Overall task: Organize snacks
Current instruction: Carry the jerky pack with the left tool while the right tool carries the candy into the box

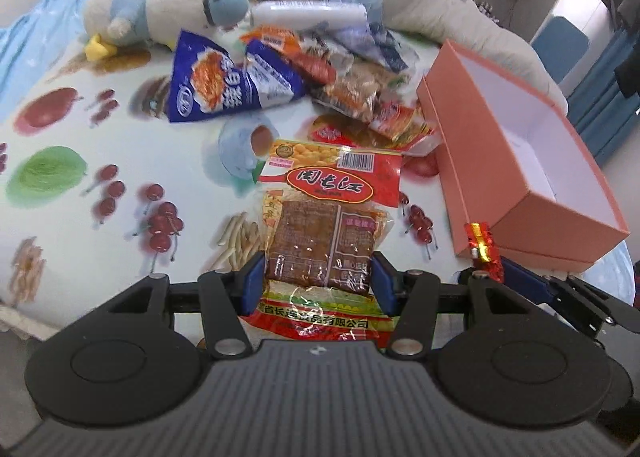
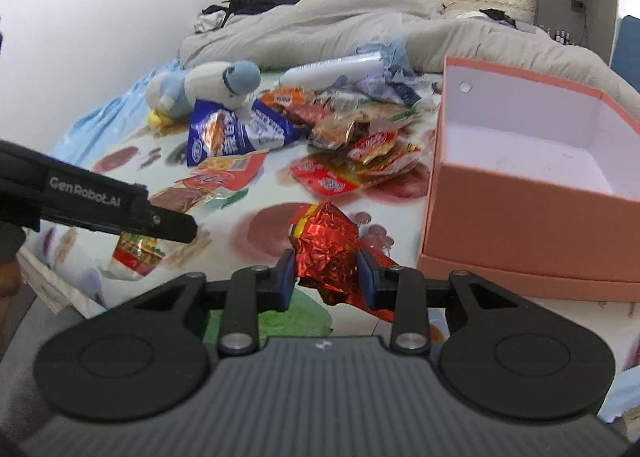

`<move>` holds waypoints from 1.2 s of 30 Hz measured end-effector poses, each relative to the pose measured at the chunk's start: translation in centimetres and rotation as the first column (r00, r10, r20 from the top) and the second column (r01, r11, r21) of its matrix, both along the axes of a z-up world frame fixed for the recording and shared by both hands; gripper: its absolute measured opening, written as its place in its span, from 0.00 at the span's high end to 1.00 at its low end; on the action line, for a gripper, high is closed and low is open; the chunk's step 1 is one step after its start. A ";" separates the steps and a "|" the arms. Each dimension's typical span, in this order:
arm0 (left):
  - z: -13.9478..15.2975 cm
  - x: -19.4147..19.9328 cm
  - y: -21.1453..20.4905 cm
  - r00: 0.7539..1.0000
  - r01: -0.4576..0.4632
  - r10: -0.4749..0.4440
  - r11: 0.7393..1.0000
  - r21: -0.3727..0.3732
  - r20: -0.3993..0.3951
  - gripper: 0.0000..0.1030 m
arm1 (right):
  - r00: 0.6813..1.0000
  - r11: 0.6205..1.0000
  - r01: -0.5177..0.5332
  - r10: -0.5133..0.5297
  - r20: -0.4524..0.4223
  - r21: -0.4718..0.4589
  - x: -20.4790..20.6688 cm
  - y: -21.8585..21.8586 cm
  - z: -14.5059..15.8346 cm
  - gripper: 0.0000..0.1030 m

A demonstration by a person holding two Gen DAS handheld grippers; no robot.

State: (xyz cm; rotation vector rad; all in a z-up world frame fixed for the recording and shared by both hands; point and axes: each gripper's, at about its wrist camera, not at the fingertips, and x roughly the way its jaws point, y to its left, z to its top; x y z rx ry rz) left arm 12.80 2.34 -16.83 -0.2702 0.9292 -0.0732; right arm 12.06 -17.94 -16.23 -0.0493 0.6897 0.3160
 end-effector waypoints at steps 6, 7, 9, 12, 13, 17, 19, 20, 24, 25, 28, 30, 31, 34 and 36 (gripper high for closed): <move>3.1 -2.2 -0.4 0.998 -0.012 0.013 1.000 -0.013 0.058 0.42 | 0.999 1.000 0.015 -0.016 0.038 0.020 -1.4 -0.6 3.4 0.65; 3.6 -2.6 -0.5 0.997 -0.010 0.012 1.000 -0.019 0.075 0.42 | 0.999 1.000 0.017 -0.018 0.045 0.021 -1.6 -0.7 4.0 0.65; 4.1 -3.2 -0.7 0.996 -0.021 0.023 0.999 -0.024 0.085 0.42 | 0.998 1.000 0.021 -0.022 0.054 0.014 -2.0 -0.9 4.9 0.65; 4.8 -4.0 -0.9 0.995 -0.016 0.021 0.999 -0.047 0.099 0.42 | 0.998 1.000 0.022 -0.023 0.059 0.014 -2.7 -1.3 6.0 0.65; 5.1 -4.2 -1.1 0.994 -0.012 0.017 0.999 -0.044 0.106 0.42 | 0.998 1.000 0.023 -0.024 0.062 0.018 -2.9 -1.4 6.3 0.65; 6.1 -4.9 -1.8 0.993 0.011 -0.003 0.998 -0.061 0.120 0.42 | 0.996 0.999 0.039 -0.041 0.081 0.030 -3.8 -2.2 7.6 0.65; 6.7 -5.2 -2.4 0.992 0.027 -0.019 0.997 -0.066 0.129 0.42 | 0.995 0.998 0.051 -0.053 0.088 0.034 -4.1 -2.7 8.2 0.65; 6.9 -5.2 -2.7 0.991 0.035 -0.025 0.997 -0.072 0.132 0.42 | 0.994 0.998 0.057 -0.060 0.092 0.034 -4.3 -3.0 8.3 0.65; 7.7 -5.3 -4.4 0.987 0.074 -0.060 0.993 -0.090 0.146 0.42 | 0.990 0.995 0.090 -0.094 0.102 0.040 -5.0 -4.5 9.0 0.65; 7.8 -5.2 -4.8 0.987 0.085 -0.070 0.992 -0.094 0.148 0.42 | 0.989 0.994 0.101 -0.104 0.102 0.039 -5.2 -5.0 9.0 0.65; 7.5 -4.6 -7.0 0.984 0.121 -0.108 0.988 -0.091 0.141 0.42 | 0.984 0.988 0.149 -0.151 0.098 0.031 -5.7 -6.6 8.9 0.65; 7.4 -4.0 -8.9 0.977 0.179 -0.164 0.978 -0.105 0.136 0.42 | 0.978 0.983 0.183 -0.184 0.101 0.027 -6.1 -7.8 8.9 0.65; 7.3 -3.7 -9.6 0.974 0.195 -0.179 0.975 -0.108 0.138 0.42 | 0.974 0.980 0.200 -0.201 0.103 0.027 -6.1 -8.4 8.9 0.65; 7.2 -3.1 -12.4 0.958 0.265 -0.246 0.956 -0.124 0.149 0.42 | 0.964 0.969 0.245 -0.247 0.103 0.028 -6.0 -9.9 9.1 0.65; 7.4 -2.5 -13.9 0.946 0.302 -0.281 0.945 -0.127 0.160 0.42 | 0.959 0.966 0.258 -0.258 0.115 0.016 -5.9 -10.5 9.1 0.65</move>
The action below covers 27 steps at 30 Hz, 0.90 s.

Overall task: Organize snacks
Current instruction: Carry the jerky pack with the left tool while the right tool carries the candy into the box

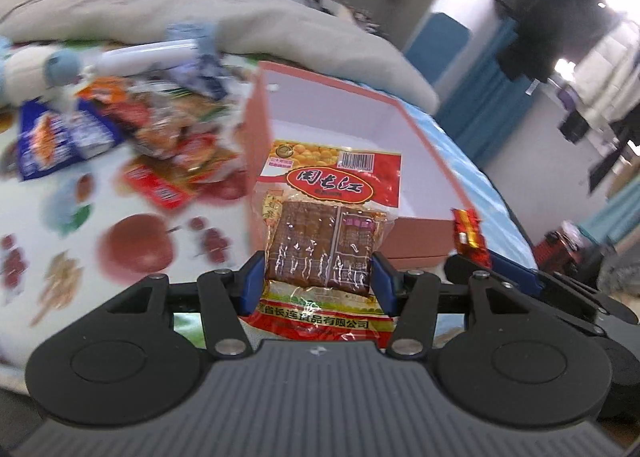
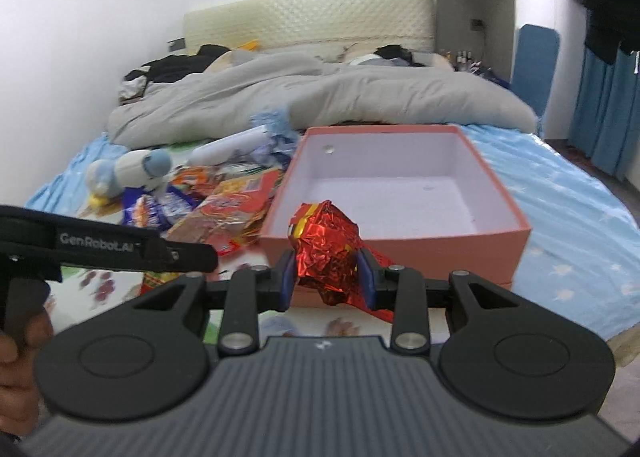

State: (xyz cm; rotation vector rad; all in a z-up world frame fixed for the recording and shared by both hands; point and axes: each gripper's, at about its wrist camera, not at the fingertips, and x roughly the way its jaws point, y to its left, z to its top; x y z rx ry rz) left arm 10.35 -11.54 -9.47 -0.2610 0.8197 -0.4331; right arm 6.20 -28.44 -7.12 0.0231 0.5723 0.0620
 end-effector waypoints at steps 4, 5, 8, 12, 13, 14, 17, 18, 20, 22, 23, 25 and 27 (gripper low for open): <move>0.2 2.1 -1.8 0.999 0.039 -0.039 0.999 0.012 0.011 0.42 | 1.000 1.000 0.027 -0.027 0.008 -0.008 1.3 -1.1 -0.4 0.65; 0.2 2.7 -2.0 0.999 0.041 -0.041 0.999 0.011 0.007 0.42 | 0.999 0.999 0.034 -0.034 0.009 -0.007 1.8 -1.3 -0.6 0.65; 0.3 4.8 -2.6 0.999 0.044 -0.044 0.999 0.021 0.008 0.42 | 0.999 0.999 0.048 -0.048 0.019 -0.005 3.5 -2.0 -0.8 0.65; 0.3 8.0 -3.3 0.999 0.047 -0.046 0.999 0.014 -0.004 0.41 | 0.999 0.999 0.048 -0.047 0.017 -0.016 6.0 -2.9 -1.0 0.65; 0.2 9.0 -3.5 0.999 0.044 -0.044 0.999 0.011 -0.009 0.41 | 0.999 0.999 0.044 -0.044 0.016 -0.020 6.6 -3.1 -1.0 0.65; 0.0 9.8 -3.7 0.999 0.045 -0.044 0.999 0.009 -0.015 0.41 | 0.999 0.999 0.041 -0.041 0.013 -0.019 7.2 -3.3 -1.1 0.65; -0.7 12.3 -4.3 0.998 0.045 -0.045 0.999 0.005 -0.035 0.41 | 0.999 0.999 0.036 -0.036 -0.001 -0.017 9.2 -3.9 -1.5 0.65; -0.9 13.2 -4.6 0.998 0.050 -0.050 0.999 0.008 -0.037 0.41 | 0.999 0.999 0.035 -0.035 -0.005 -0.021 10.0 -4.1 -1.7 0.65; -1.3 14.5 -5.3 0.996 0.074 -0.073 0.997 0.018 -0.041 0.41 | 0.999 0.999 0.033 -0.033 -0.012 -0.040 11.6 -4.3 -2.1 0.65; -1.7 16.0 -5.7 0.995 0.089 -0.088 0.996 0.024 -0.054 0.41 | 0.999 0.996 0.031 -0.032 -0.014 -0.080 13.0 -4.1 -2.6 0.65; -1.9 16.9 -5.9 0.994 0.088 -0.086 0.996 0.024 -0.064 0.41 | 0.999 0.996 0.030 -0.032 -0.021 -0.081 13.9 -4.1 -2.8 0.65; -2.5 18.5 -6.1 0.993 0.087 -0.085 0.996 0.024 -0.084 0.41 | 0.999 0.997 0.032 -0.034 -0.037 -0.069 15.3 -4.4 -3.2 0.65; -3.0 19.7 -6.4 0.992 0.091 -0.088 0.995 0.028 -0.094 0.41 | 0.998 0.996 0.035 -0.039 -0.044 -0.081 16.5 -4.5 -3.7 0.65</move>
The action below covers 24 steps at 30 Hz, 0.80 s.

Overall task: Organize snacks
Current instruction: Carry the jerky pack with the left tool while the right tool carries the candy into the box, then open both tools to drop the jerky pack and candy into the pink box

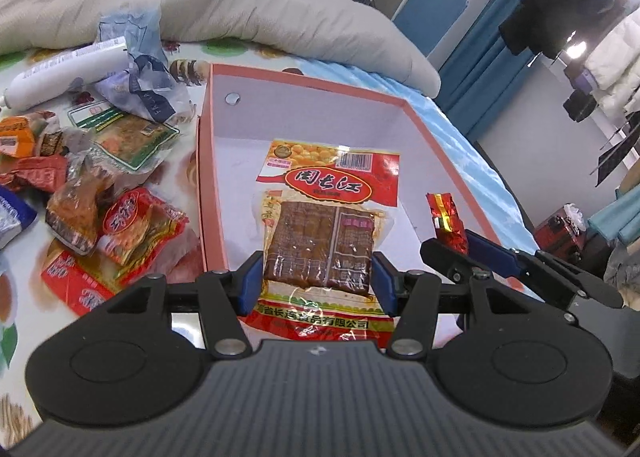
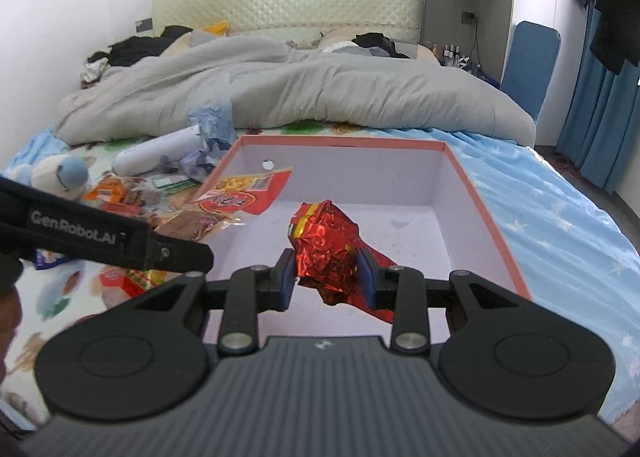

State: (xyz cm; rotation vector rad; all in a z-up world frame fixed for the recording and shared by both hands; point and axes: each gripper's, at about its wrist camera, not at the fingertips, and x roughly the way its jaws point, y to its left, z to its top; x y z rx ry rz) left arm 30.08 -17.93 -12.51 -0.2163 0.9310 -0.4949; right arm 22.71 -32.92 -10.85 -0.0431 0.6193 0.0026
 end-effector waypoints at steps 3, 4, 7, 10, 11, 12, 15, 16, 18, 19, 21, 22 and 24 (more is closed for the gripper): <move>-0.9 1.5 -0.5 1.000 0.014 -0.014 1.000 0.002 -0.012 0.41 | 0.999 1.000 0.008 -0.007 -0.035 0.025 1.6 -0.6 -1.0 0.64; -1.2 2.0 -0.6 1.000 0.015 -0.015 1.000 -0.002 -0.019 0.41 | 0.999 0.999 0.017 -0.015 -0.050 0.034 2.1 -0.8 -1.4 0.64; -1.9 3.1 -1.0 0.999 0.024 -0.025 1.000 -0.010 -0.034 0.41 | 0.996 0.998 0.034 -0.030 -0.088 0.049 3.1 -1.3 -2.6 0.63; -2.3 3.6 -1.5 0.999 0.034 -0.034 0.999 0.008 -0.034 0.37 | 0.993 0.997 0.052 -0.045 -0.113 0.061 3.5 -1.6 -3.3 0.63; -2.4 3.7 -1.6 0.999 0.037 -0.036 0.999 0.014 -0.030 0.30 | 0.992 0.996 0.063 -0.056 -0.117 0.062 3.6 -1.8 -3.4 0.59; -2.3 3.6 -1.7 0.999 0.042 -0.042 0.999 0.013 -0.019 0.26 | 0.990 0.995 0.081 -0.073 -0.121 0.064 3.7 -1.9 -3.5 0.52; -2.0 3.4 -1.5 0.998 0.049 -0.050 0.999 0.004 0.040 0.19 | 0.984 0.989 0.131 -0.121 -0.128 0.072 3.8 -2.6 -3.8 0.32; -1.8 3.3 -1.3 0.998 0.040 -0.040 0.999 0.001 0.045 0.19 | 0.983 0.987 0.143 -0.132 -0.126 0.079 3.7 -2.8 -3.9 0.32; -1.7 3.4 -1.2 0.998 0.037 -0.037 0.999 0.005 0.042 0.19 | 0.984 0.986 0.140 -0.129 -0.119 0.091 3.4 -3.1 -3.7 0.32; -1.4 3.2 -1.1 0.998 0.034 -0.034 0.999 0.007 0.054 0.19 | 0.985 0.987 0.138 -0.127 -0.114 0.086 3.2 -3.0 -3.6 0.32; -1.0 2.7 -1.0 0.997 0.031 -0.032 0.999 0.006 0.069 0.19 | 0.987 0.988 0.128 -0.119 -0.106 0.082 2.8 -2.8 -3.3 0.32; -0.8 2.4 -0.9 0.997 0.031 -0.031 1.000 0.003 0.072 0.19 | 0.988 0.989 0.124 -0.115 -0.102 0.087 2.5 -2.7 -3.1 0.32; -0.2 1.5 -0.6 0.996 0.033 -0.033 0.999 0.001 0.085 0.19 | 0.990 0.988 0.118 -0.109 -0.094 0.097 2.0 -2.4 -2.6 0.32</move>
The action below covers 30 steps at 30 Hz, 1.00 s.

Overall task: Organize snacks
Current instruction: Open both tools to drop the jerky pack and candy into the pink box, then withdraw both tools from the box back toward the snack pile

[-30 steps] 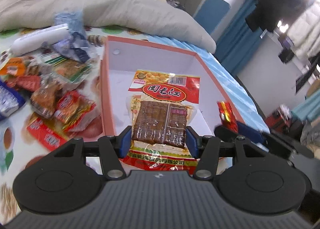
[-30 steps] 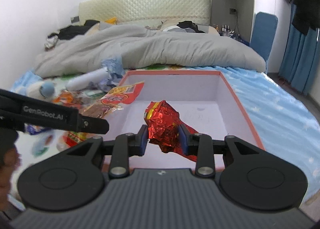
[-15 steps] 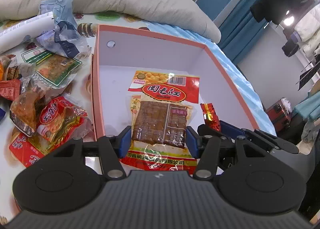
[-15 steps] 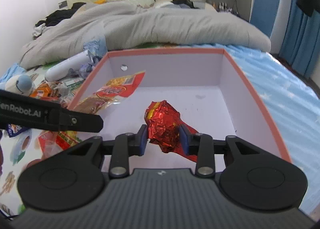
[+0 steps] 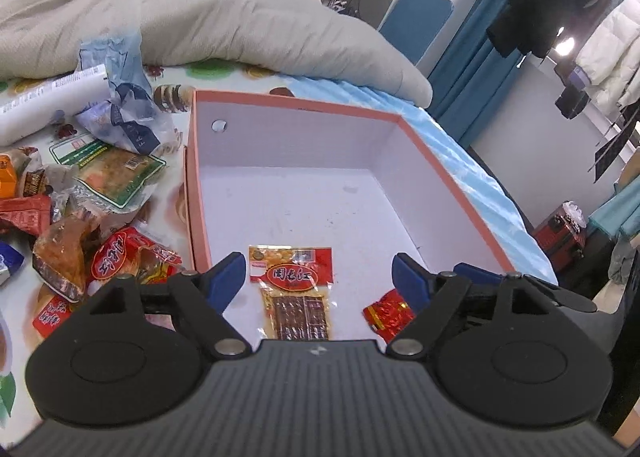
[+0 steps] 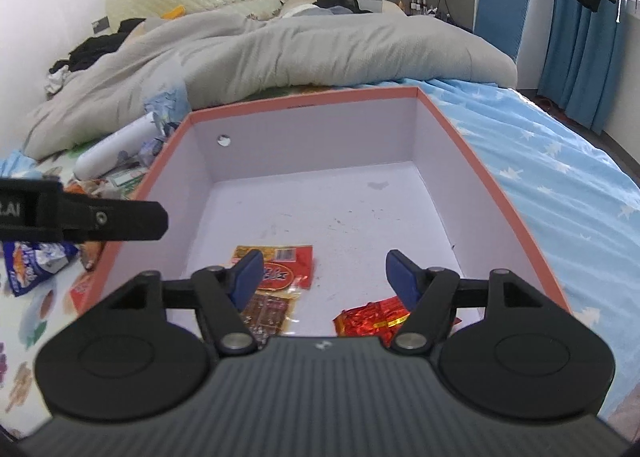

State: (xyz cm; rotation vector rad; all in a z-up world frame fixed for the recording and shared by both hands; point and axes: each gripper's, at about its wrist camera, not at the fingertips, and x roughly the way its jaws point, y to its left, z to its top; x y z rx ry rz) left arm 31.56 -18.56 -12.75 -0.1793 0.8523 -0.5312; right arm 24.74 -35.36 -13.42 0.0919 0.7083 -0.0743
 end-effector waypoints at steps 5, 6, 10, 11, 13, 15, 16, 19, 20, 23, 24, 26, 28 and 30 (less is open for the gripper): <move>1.7 -2.9 1.0 1.000 -0.015 0.015 1.000 -0.008 0.027 0.19 | 0.999 1.000 -0.022 0.021 0.037 0.019 -2.1 0.7 1.7 0.32; 2.0 -3.4 1.3 0.999 -0.018 0.018 1.000 -0.010 0.028 0.19 | 0.999 1.000 -0.020 0.019 0.043 0.023 -2.5 0.9 2.1 0.32; 3.4 -6.2 2.7 0.998 -0.033 0.033 0.999 -0.007 0.050 0.19 | 0.997 0.999 -0.027 0.025 0.075 0.024 -4.7 1.7 3.5 0.32; 3.7 -6.8 3.0 0.998 -0.036 0.036 0.999 -0.005 0.057 0.19 | 0.996 0.999 -0.029 0.027 0.081 0.024 -5.2 1.8 3.7 0.32; 4.3 -8.2 3.7 0.997 -0.047 0.047 0.999 -0.006 0.066 0.19 | 0.995 0.999 -0.035 0.032 0.093 0.026 -6.3 2.3 4.1 0.32; 4.7 -9.6 4.4 0.996 -0.058 0.059 0.998 -0.006 0.072 0.19 | 0.994 0.999 -0.038 0.035 0.106 0.032 -7.5 2.7 4.6 0.32; 5.0 -10.3 4.8 0.995 -0.065 0.065 0.998 -0.005 0.075 0.19 | 0.993 0.999 -0.040 0.035 0.111 0.035 -8.0 2.9 4.8 0.32; 5.8 -12.5 5.9 0.992 -0.081 0.080 0.997 0.004 0.095 0.19 | 0.990 0.998 -0.048 0.042 0.134 0.040 -9.6 3.6 5.6 0.32; 6.1 -13.1 6.3 0.992 -0.089 0.088 0.996 0.003 0.094 0.19 | 0.989 0.998 -0.046 0.040 0.139 0.042 -10.1 3.8 5.8 0.32; 7.2 -15.5 7.8 0.987 -0.109 0.111 0.994 -0.019 0.119 0.19 | 0.987 0.997 -0.049 0.038 0.158 0.062 -11.5 4.2 6.5 0.32; 7.6 -16.2 8.3 0.984 -0.122 0.123 0.992 -0.014 0.126 0.19 | 0.985 0.997 -0.048 0.038 0.166 0.059 -11.9 4.4 6.8 0.32; 8.1 -17.5 8.9 0.979 -0.141 0.139 0.990 0.004 0.148 0.19 | 0.983 0.998 -0.048 0.038 0.180 0.051 -12.6 4.8 7.3 0.32; 8.2 -18.6 9.4 0.978 -0.143 0.137 0.989 0.030 0.158 0.19 | 0.980 0.997 -0.056 0.045 0.193 0.051 -13.3 5.2 7.6 0.32; 8.0 -19.1 9.9 0.980 -0.144 0.137 0.989 0.037 0.145 0.19 | 0.978 0.997 -0.060 0.049 0.204 0.049 -13.8 5.6 7.7 0.32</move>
